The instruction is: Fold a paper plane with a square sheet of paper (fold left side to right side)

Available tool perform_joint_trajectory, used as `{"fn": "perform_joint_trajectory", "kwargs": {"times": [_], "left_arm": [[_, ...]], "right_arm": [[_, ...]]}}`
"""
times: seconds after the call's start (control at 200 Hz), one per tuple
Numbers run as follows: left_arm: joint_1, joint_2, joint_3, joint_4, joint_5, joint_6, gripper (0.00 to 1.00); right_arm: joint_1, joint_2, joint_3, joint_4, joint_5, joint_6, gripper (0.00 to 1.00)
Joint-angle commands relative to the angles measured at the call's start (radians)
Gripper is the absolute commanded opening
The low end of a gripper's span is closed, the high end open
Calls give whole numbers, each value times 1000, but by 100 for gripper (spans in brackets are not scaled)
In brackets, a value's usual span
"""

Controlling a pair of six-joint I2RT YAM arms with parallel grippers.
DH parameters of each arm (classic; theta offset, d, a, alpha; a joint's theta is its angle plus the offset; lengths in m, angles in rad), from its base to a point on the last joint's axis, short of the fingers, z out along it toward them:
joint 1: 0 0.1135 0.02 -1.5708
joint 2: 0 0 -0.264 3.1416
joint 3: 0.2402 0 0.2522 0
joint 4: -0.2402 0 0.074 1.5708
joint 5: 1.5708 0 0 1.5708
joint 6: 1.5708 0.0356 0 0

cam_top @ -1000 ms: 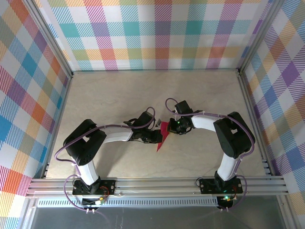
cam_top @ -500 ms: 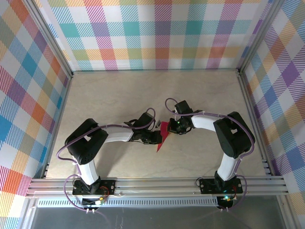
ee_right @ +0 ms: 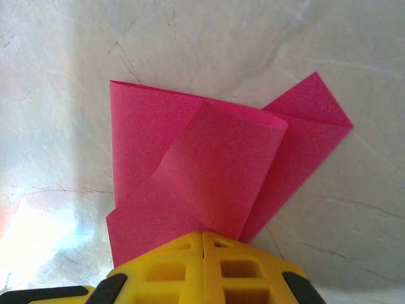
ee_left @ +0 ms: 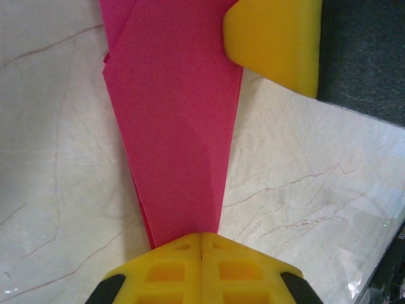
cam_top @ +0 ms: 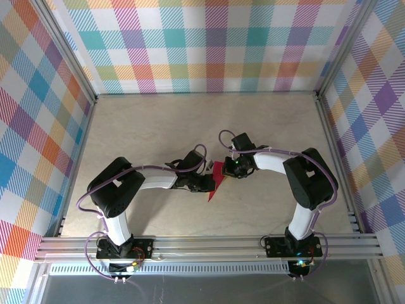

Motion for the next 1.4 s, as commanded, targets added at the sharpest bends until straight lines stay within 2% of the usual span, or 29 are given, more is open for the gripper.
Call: {"fn": "perform_joint_trajectory", "kwargs": {"times": [0.0,0.23,0.405,0.74,1.395], "left_arm": [[-3,22,-39,-46,-25,11,0],[-3,21,-64,-36,-39,8,0],[-7,19,-94,1,-45,-18,0],[-11,25,-107,12,-54,-26,0],[-12,34,-96,-56,-100,2,0]], "right_arm": [[12,-2,-8,-56,-2,-28,2],[15,-135,-63,51,-64,-8,2],[42,-178,-136,121,-94,43,2],[83,-134,-163,209,-100,95,2],[75,-52,-145,155,-6,61,2]]}}
